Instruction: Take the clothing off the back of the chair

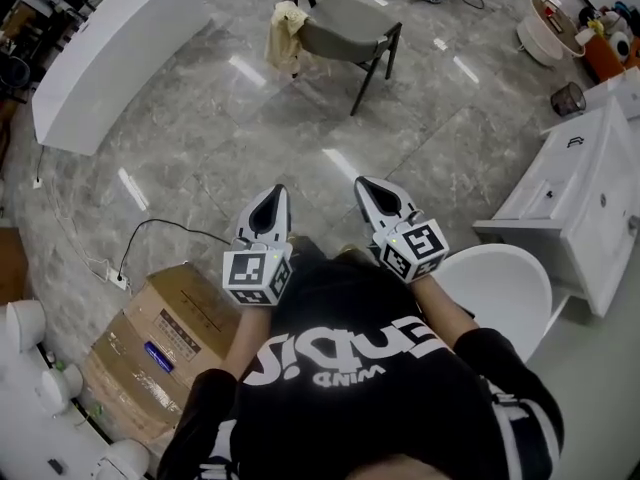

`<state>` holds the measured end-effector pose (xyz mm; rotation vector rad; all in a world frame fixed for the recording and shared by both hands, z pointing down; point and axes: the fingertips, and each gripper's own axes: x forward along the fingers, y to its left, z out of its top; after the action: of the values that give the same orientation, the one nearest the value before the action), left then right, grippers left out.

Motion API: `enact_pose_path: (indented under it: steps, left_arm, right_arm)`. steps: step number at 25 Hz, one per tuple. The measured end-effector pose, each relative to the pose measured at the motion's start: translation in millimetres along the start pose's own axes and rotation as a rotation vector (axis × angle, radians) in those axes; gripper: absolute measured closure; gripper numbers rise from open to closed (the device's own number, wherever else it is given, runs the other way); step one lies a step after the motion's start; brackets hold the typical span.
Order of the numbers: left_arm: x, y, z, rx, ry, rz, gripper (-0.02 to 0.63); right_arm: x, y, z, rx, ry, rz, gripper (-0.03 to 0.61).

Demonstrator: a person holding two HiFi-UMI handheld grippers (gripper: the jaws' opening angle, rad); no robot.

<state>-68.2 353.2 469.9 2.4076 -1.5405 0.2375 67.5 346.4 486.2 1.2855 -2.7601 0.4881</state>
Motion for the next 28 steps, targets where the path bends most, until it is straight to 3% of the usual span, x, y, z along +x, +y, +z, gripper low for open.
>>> enact_pose_path:
  steps: [6,11,17,28]
  left_arm:
    - [34,-10,3,-0.001,-0.001,0.002,0.598]
    - [72,7,12,0.004,-0.028,-0.003,0.598]
    - [135,47,35,-0.012,-0.041,-0.007,0.598]
    - [243,146,107,-0.022,-0.068,-0.011,0.598]
  right_arm:
    - [-1,-36,-4,0.023,0.003,-0.027,0.565]
    - [23,-61,-5,0.022,0.01,-0.033,0.565]
    - [82,-110,14,0.027,0.021,-0.055,0.565]
    - [225,-166,88,0.005,0.019,-0.03,0.565]
